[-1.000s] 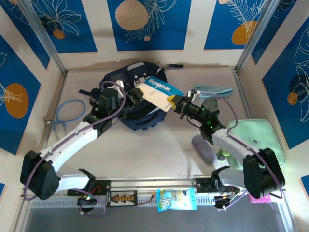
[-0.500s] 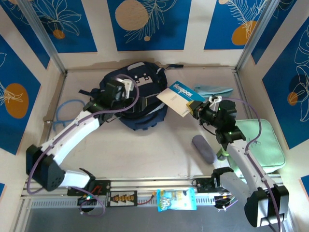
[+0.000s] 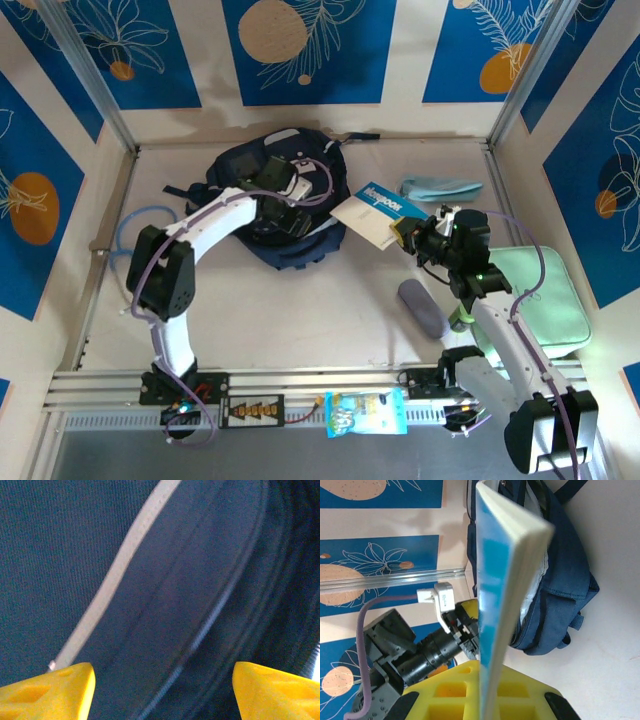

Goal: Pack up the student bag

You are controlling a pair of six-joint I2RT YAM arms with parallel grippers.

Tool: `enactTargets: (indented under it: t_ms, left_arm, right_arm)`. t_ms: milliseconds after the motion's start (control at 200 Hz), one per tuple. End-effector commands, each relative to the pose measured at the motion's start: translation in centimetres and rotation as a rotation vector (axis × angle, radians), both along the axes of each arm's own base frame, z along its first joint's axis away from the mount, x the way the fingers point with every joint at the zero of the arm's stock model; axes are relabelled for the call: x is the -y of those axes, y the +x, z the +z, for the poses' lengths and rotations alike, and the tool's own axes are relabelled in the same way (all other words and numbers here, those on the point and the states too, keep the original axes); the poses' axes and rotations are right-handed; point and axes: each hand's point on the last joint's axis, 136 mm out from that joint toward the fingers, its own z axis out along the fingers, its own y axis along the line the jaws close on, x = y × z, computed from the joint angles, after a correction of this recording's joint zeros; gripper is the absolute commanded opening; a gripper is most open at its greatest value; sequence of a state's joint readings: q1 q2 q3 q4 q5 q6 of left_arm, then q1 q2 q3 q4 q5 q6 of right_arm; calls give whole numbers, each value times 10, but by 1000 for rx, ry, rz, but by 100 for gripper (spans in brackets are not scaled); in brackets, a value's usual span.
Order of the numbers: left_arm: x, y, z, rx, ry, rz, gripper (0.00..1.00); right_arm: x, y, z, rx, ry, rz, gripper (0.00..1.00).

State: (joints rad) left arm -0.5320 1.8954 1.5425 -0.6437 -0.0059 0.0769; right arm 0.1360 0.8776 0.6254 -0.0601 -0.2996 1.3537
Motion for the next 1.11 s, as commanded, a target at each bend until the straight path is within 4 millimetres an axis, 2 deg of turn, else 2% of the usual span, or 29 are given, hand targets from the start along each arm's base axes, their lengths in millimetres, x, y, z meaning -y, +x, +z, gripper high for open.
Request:
enactTargets:
  t_ms: [0,165,325,655,815,1005,1100]
  left_arm:
    - [-13,4,-7,-28,110,-53,70]
    - [-5,4,-20,-68,104,-95,63]
    - [-8,11,-27,-48,134,-76,57]
    - [-17,34,-15,54,176,-6,34]
    - [-11,36,18,130,91,23,11]
    - [-7,28,67,196,-21,50,0]
    - [-6,23,98,242,-86,60,0]
  right_arm:
    - [-1,-5,-3,-5,10,14,0]
    - [-1,-7,-5,-10,18,17,0]
    - [-1,-9,-7,-15,22,17,0]
    - [1,-11,-11,-26,23,4,0]
    - [7,-13,-13,-35,-3,-13,0]
    - [25,-14,-13,-32,11,-37,0]
    - [35,-16,-10,-15,8,-55,0]
